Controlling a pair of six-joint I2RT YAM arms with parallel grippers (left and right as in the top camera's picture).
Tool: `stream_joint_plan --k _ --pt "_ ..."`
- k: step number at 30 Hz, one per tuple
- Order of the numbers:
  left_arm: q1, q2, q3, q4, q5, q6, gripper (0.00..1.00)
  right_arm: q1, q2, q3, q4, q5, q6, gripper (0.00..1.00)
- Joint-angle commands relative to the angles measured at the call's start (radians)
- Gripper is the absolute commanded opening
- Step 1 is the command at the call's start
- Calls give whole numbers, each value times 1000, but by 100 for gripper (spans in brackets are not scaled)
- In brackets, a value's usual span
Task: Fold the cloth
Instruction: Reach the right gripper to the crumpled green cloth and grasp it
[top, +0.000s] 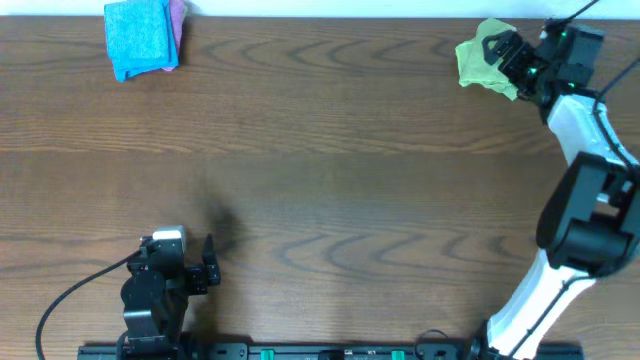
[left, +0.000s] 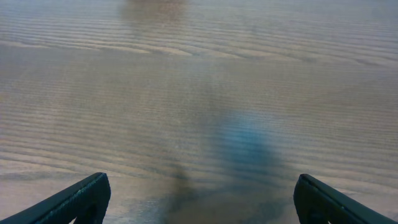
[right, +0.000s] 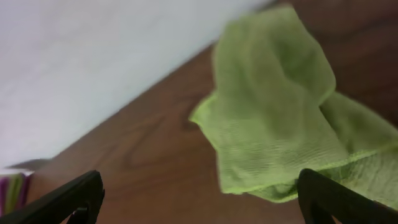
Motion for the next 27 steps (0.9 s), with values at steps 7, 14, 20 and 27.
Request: stream_joint_plan --k 7,14,20,27 --pt "6 -6 -6 -1 14 10 95 -3 86 88 -51 53 31 96" --pt "6 -6 -6 -1 14 10 96 -14 119 88 -76 110 31 95" --pt "6 -6 -6 -1 14 10 95 -17 157 88 -56 129 39 94" --pt "6 -6 -6 -1 14 10 95 -18 208 88 47 128 145 85"
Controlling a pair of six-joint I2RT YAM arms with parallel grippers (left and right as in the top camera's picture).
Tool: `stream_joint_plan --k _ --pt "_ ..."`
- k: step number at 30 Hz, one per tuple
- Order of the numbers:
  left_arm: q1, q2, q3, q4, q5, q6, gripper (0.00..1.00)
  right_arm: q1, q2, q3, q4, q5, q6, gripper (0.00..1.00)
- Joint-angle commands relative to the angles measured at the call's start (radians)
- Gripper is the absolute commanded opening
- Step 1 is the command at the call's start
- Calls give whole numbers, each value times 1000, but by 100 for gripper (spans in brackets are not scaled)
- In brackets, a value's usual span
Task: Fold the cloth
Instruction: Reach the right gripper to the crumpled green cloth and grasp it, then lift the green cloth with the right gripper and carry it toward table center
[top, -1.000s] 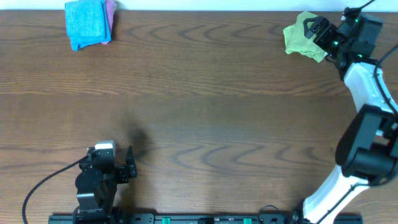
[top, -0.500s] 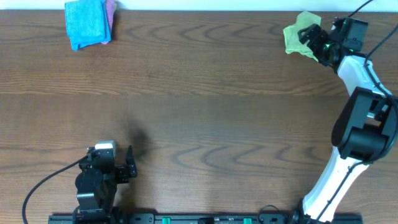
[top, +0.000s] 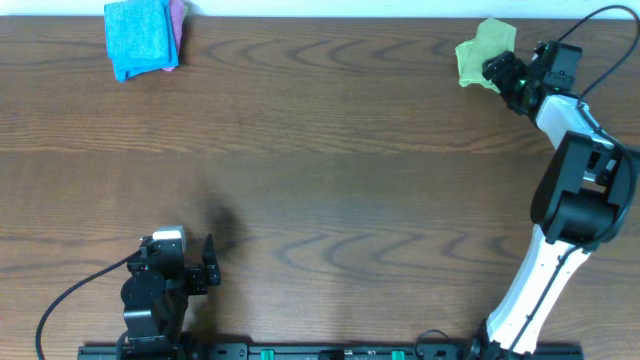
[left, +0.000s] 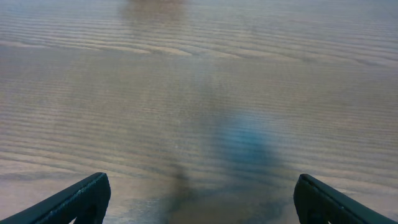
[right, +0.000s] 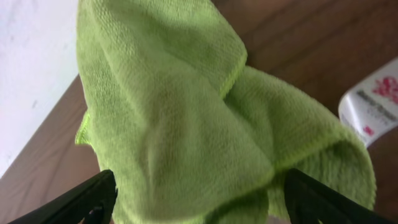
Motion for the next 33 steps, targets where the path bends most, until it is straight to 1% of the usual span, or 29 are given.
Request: stream_joint_plan --k 1,2,3,6,7,8,10,11,13,16,20,22,26,28,33 --pt "6 -6 -6 -1 14 10 95 -4 23 21 27 5 62 83" --pt "6 -6 -6 -1 14 10 95 -4 23 21 30 5 61 79" --pt "6 -6 -6 -1 14 10 95 -4 23 21 31 5 61 72" --pt "6 -6 -6 -1 14 10 95 -4 23 21 26 1 79 41" --pt "6 -6 -6 -1 14 10 95 -4 23 21 25 -9 80 28" --pt "6 -6 -6 -1 14 10 95 -4 23 21 25 -30 84 17" --pt "6 -6 -6 -1 14 10 95 -4 23 21 26 -72 87 3" --pt "6 -6 -6 -1 14 10 95 -4 23 21 26 -92 87 1" --pt "6 -6 -6 -1 14 10 95 -4 23 29 26 -153 87 1" --pt "6 -6 -6 -1 14 10 95 -2 22 95 15 -324 87 1" --pt "6 -6 -6 -1 14 10 95 19 22 242 -108 -444 47 1" --pt "6 -6 -6 -1 14 10 95 40 21 332 -202 -471 -2 1" --pt "6 -6 -6 -1 14 10 95 106 20 546 -443 -468 -146 1" --pt "6 -6 -6 -1 14 10 95 143 20 653 -560 -462 -196 1" --pt "6 -6 -6 -1 14 10 95 222 20 842 -818 -462 -320 1"
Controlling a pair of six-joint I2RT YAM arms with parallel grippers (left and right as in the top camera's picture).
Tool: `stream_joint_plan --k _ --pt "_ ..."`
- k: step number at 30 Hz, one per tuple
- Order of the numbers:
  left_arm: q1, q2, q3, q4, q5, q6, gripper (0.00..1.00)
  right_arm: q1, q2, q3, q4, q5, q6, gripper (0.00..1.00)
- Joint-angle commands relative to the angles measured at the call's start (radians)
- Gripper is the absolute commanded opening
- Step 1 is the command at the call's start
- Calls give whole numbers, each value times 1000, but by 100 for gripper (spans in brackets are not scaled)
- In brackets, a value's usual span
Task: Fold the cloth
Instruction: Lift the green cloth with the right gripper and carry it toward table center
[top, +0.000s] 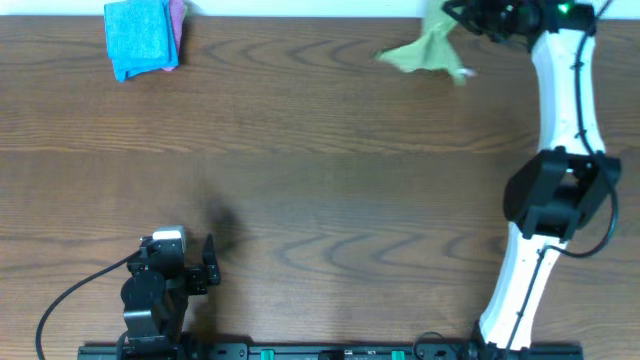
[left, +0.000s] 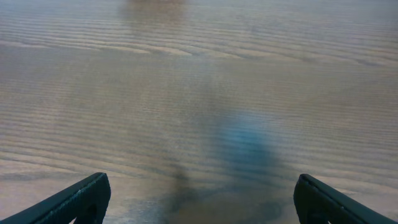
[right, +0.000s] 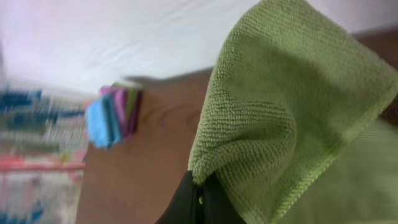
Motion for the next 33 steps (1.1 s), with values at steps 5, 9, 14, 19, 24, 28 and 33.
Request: stream_joint_plan --k 5,9,14,19,24,28,33 --pt "6 -6 -6 -2 14 10 95 134 -3 236 -340 -5 -262 1" --pt "6 -6 -6 -2 14 10 95 232 -3 357 -557 25 -349 1" --pt "6 -6 -6 -2 14 10 95 376 -3 498 -766 135 -406 1" --pt "6 -6 -6 -2 14 10 95 512 -47 571 -835 301 -417 1" --pt "6 -6 -6 -2 14 10 95 570 -200 559 -835 410 -416 1" --pt "6 -6 -6 -2 14 10 95 568 -356 513 -835 478 -416 1" --pt "6 -6 -6 -2 14 10 95 568 -526 423 -835 507 -404 1"
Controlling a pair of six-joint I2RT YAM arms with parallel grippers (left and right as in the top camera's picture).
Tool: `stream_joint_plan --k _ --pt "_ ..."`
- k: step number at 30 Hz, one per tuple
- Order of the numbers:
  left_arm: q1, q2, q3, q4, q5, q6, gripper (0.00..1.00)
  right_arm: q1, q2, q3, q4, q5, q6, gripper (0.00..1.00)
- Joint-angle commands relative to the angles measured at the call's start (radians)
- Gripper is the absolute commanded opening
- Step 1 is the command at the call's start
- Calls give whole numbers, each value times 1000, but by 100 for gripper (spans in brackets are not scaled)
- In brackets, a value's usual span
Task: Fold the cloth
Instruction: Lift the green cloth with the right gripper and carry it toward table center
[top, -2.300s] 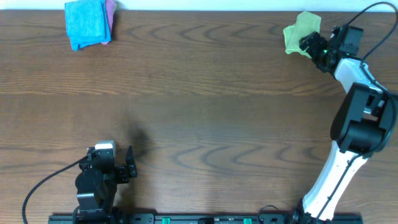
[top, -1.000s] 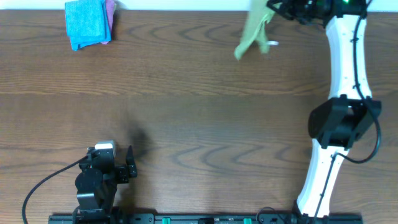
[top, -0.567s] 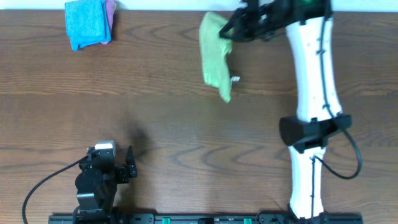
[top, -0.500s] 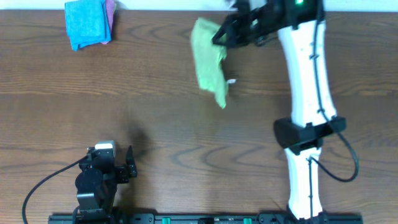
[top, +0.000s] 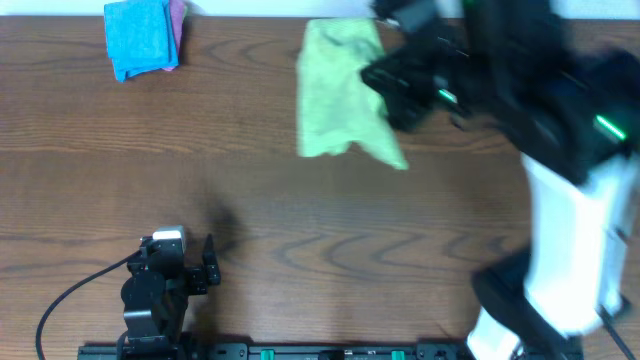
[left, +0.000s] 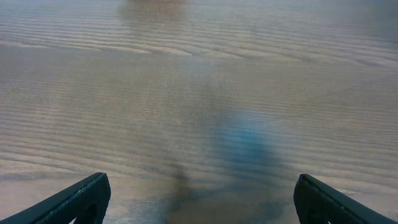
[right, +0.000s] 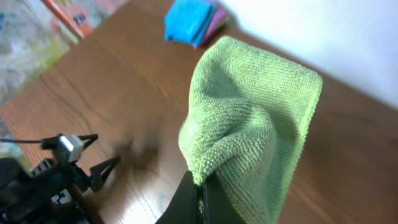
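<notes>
A green cloth (top: 338, 92) hangs in the air over the far middle of the table, held up by my right gripper (right: 200, 186), which is shut on one pinched edge of it. In the right wrist view the cloth (right: 255, 118) drapes away from the black fingers, high above the wood. My right arm (top: 520, 100) is raised close to the overhead camera and blurred. My left gripper (left: 199, 202) rests low at the near left, open, with bare table between its fingers (left: 74, 199).
A stack of folded cloths, blue on top with pink beneath (top: 143, 35), lies at the far left corner; it also shows in the right wrist view as a folded stack (right: 189, 18). The wooden table (top: 300, 220) spreads wide. The left arm (top: 160, 285) sits at the near left edge.
My right gripper has carried the green cloth from the far right edge leftward and higher, and it now hangs over the far middle. The left arm has not moved.
The green cloth first lay crumpled at the far right corner with my right gripper open beside it. Then the open gripper was close over it. After that it was shut on an edge, holding the cloth lifted, and now it hangs over the far middle.
</notes>
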Motion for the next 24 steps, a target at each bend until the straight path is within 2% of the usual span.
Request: stream_joint_plan --k 1,9,14,19,21,24 --pt "6 -6 -6 -1 14 10 95 -1 -81 -66 -4 42 3 1" --pt "6 -6 -6 -1 14 10 96 -1 -310 -321 29 142 24 1" --pt "6 -6 -6 -1 14 10 95 -1 -480 -653 267 145 42 1" --pt "6 -6 -6 -1 14 10 95 -1 -636 -1064 550 145 51 1" --pt "6 -6 -6 -1 14 10 95 -1 -659 -1175 621 145 57 1" --pt "6 -6 -6 -1 14 10 95 -1 -624 -1244 636 157 57 1"
